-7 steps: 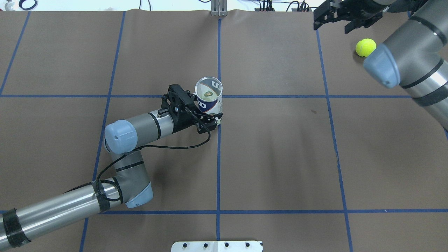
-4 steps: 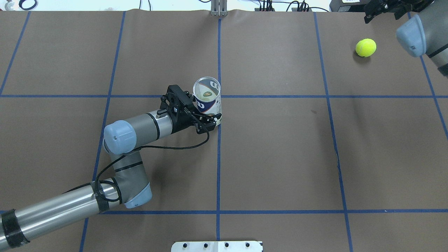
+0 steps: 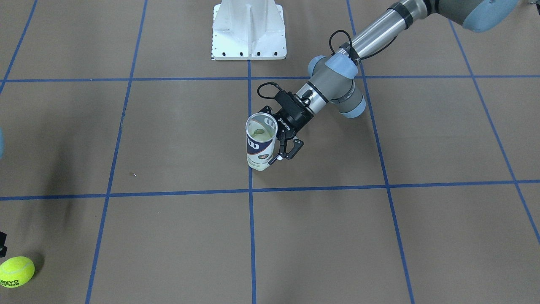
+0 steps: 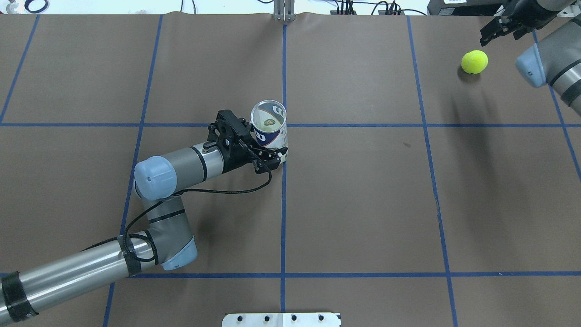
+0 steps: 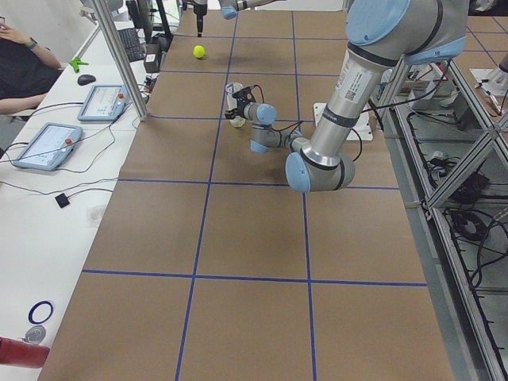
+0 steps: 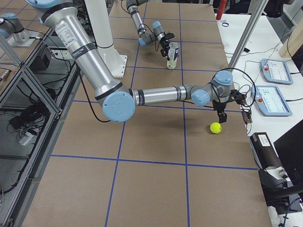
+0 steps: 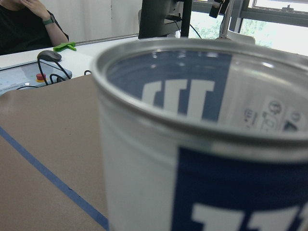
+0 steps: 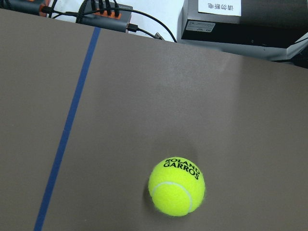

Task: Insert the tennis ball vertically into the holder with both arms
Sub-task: 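Lower the right gripper and grasp the Roland Garros yellow ball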

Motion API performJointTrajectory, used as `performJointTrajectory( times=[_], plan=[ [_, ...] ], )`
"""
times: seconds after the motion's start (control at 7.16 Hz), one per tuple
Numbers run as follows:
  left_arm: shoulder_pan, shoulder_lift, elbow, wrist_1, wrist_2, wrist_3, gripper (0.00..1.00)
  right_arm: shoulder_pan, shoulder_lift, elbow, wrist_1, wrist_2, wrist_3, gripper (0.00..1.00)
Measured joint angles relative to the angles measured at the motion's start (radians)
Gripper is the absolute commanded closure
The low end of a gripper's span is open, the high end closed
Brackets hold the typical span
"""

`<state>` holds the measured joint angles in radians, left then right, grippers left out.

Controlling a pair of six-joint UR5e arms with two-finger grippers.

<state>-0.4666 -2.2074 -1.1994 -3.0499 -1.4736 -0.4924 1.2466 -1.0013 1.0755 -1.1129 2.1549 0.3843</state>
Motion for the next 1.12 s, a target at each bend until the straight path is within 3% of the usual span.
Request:
performJointTrajectory(
  times=[1.12],
  plan=[
    [-0.001,0.011,0.000,-0.001,0.000,0.000,0.01,-0.078,0.075,-0.204,0.127,-0.115,0.005,0.00]
  ],
)
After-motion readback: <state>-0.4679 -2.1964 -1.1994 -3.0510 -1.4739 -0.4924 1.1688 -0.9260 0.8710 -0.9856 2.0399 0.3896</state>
